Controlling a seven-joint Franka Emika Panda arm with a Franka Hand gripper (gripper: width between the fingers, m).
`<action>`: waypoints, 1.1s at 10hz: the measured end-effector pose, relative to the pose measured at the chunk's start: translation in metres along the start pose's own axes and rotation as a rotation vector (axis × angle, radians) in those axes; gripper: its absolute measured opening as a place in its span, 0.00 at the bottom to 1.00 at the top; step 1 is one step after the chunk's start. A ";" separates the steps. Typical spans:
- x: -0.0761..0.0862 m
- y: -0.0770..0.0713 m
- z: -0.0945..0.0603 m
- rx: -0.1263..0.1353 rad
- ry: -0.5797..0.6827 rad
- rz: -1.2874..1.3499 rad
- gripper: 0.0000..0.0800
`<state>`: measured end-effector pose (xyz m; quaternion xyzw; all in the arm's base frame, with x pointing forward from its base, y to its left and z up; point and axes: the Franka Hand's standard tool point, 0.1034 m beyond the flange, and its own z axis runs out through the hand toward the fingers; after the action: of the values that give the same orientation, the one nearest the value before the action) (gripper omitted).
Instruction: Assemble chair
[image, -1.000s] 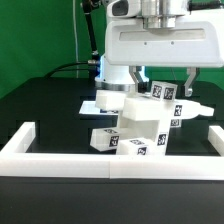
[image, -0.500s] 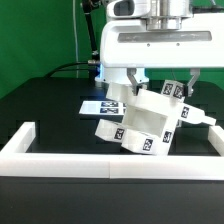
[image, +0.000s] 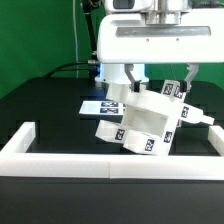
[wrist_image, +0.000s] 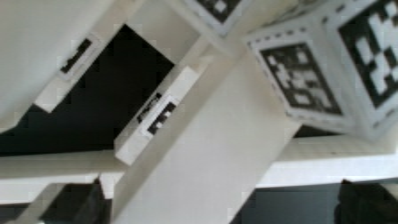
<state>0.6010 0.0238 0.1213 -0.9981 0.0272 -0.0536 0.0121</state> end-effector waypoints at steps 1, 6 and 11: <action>0.001 0.003 -0.002 0.001 -0.004 0.004 0.81; 0.006 0.031 -0.009 -0.013 0.004 0.024 0.81; 0.007 0.048 0.003 -0.029 0.002 0.042 0.81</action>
Offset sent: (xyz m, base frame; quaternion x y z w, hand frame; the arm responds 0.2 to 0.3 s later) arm -0.0031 -0.0236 0.0125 -0.0170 0.0024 -0.0006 0.9999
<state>0.6053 -0.0244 0.1174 -0.9973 0.0491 -0.0541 -0.0014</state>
